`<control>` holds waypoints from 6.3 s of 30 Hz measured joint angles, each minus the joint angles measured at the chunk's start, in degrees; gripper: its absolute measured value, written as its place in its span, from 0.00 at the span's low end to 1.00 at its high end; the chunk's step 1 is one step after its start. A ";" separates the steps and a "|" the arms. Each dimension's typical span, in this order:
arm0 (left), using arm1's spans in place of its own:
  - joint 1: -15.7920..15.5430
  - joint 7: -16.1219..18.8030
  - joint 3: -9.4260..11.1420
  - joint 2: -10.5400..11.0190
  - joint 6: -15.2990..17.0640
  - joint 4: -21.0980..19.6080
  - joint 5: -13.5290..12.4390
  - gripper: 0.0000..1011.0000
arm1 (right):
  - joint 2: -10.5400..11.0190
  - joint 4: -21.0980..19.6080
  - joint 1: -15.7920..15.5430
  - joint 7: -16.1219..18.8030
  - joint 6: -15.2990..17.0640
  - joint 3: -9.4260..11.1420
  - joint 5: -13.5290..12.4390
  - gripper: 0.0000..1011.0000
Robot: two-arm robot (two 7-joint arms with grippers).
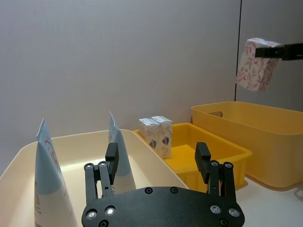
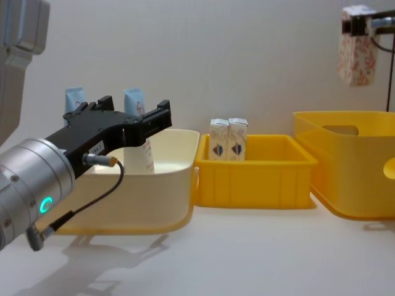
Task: Bimanual collaborative sorting of washing and personal care products
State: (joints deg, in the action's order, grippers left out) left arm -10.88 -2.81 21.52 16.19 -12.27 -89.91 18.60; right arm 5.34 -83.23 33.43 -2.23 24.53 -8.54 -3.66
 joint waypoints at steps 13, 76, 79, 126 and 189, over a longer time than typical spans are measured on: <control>0.00 0.00 0.00 0.00 0.00 0.00 0.00 0.99 | 0.08 4.03 1.44 1.39 7.97 1.53 -0.89 0.45; 0.00 0.00 0.00 0.00 0.00 0.00 0.00 0.99 | 3.53 -9.04 -6.90 8.97 4.84 7.83 -4.08 0.99; 0.00 0.00 0.00 0.00 0.00 0.00 0.00 0.99 | 4.29 -11.46 -8.39 10.77 3.18 8.17 -4.98 0.99; -9.62 -9.20 -3.03 -0.40 4.08 13.54 6.59 0.99 | 8.48 -24.60 -16.12 20.07 -4.19 10.32 -10.17 0.99; -15.78 -7.41 1.46 -1.74 9.68 15.05 -3.90 0.30 | 8.57 -24.89 -16.26 20.27 -4.34 10.36 -10.27 0.99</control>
State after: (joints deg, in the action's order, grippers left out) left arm -26.67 -10.22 22.98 14.45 -2.59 -74.86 14.70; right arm 13.91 -108.12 17.17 18.05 20.19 1.82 -13.93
